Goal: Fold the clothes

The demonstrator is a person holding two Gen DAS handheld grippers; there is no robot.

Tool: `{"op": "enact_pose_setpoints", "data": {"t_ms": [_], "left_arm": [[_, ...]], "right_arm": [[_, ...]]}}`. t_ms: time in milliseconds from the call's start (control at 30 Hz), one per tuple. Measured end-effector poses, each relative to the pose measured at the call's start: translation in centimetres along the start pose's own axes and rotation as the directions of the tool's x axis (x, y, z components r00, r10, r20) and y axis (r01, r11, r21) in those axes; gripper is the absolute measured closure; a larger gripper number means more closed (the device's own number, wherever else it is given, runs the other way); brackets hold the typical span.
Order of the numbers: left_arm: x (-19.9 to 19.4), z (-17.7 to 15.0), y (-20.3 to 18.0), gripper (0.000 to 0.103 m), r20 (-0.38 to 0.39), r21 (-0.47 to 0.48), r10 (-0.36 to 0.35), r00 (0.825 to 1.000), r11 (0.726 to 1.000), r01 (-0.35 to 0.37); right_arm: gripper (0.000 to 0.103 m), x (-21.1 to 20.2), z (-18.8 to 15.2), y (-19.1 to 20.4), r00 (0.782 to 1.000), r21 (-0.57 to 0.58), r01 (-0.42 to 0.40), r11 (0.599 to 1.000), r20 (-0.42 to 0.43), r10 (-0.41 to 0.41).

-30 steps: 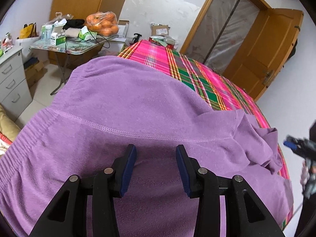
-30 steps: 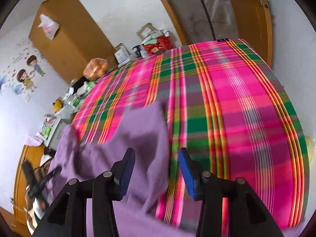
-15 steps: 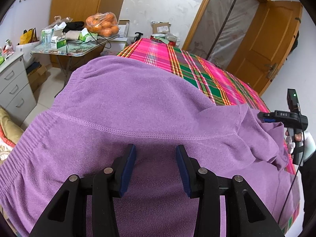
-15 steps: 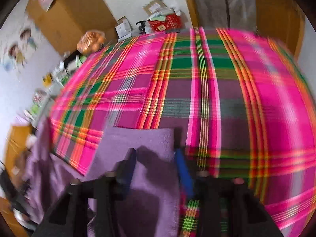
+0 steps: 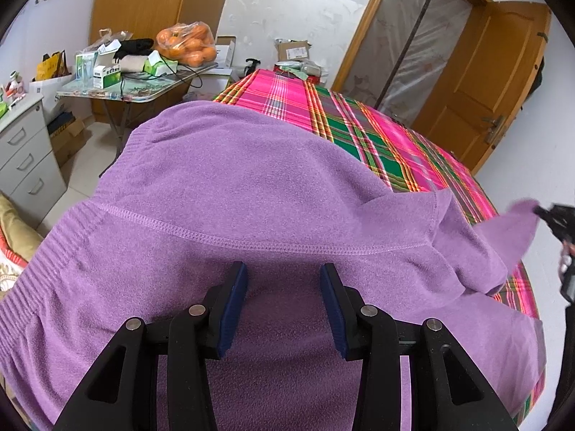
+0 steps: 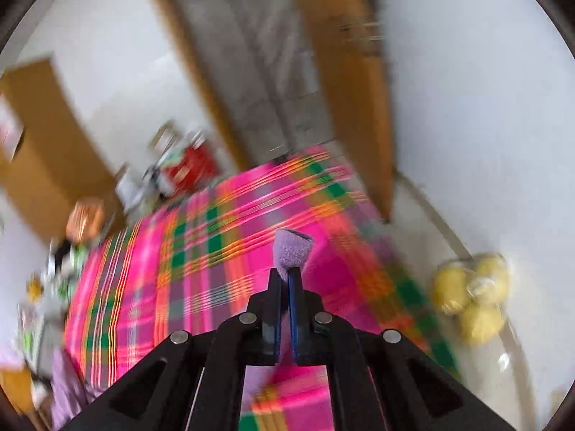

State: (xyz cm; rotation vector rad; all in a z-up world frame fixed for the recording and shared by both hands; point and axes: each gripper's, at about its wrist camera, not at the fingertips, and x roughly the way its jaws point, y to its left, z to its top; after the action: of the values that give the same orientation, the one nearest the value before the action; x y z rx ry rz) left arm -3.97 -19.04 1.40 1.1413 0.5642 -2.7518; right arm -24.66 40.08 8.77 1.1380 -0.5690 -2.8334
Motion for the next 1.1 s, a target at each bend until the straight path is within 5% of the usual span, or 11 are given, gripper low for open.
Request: {"op": "enact_pose_setpoints", "data": {"t_ms": [300, 433, 533, 700, 767, 967, 1100], "left_arm": [[0.1, 0.0, -0.3, 0.059, -0.003, 0.018, 0.021, 1.000, 1.000, -0.021], [0.1, 0.0, -0.4, 0.059, -0.004, 0.027, 0.032, 0.999, 0.999, -0.032], [0.1, 0.0, -0.5, 0.059, -0.005, 0.029, 0.036, 0.999, 0.999, -0.036], [0.1, 0.0, -0.7, 0.058, -0.006, 0.035, 0.041, 0.999, 0.999, -0.041], [0.2, 0.0, -1.0, 0.049, -0.012, 0.054, 0.034, 0.999, 0.998, -0.033], [0.7, -0.2, -2.8, 0.043, -0.049, 0.224, 0.081, 0.995, 0.972, -0.069], [0.0, 1.2, -1.7, 0.043, -0.093, 0.198, 0.006, 0.996, 0.980, 0.013]], "right_arm": [[0.090, -1.6, -6.4, -10.1, 0.991, 0.164, 0.071, 0.984, -0.126, -0.051], [0.069, -2.1, -6.8, -11.1, 0.995, 0.204, 0.035, 0.978, -0.102, -0.015], [0.067, -2.6, -6.3, -10.5, 0.998, 0.182, -0.002, 0.983, -0.067, 0.014], [0.066, -4.0, -6.0, -5.4, 0.994, -0.048, -0.109, 0.993, -0.007, 0.109], [0.066, -4.1, -6.2, -2.6, 0.991, -0.166, -0.134, 0.977, 0.006, 0.137], [0.066, -1.7, -8.2, 6.8, 0.964, -0.447, -0.266, 0.854, -0.118, 0.238], [0.067, 0.8, -10.3, 12.6, 0.949, -0.577, -0.314, 0.754, -0.210, 0.235]]}}
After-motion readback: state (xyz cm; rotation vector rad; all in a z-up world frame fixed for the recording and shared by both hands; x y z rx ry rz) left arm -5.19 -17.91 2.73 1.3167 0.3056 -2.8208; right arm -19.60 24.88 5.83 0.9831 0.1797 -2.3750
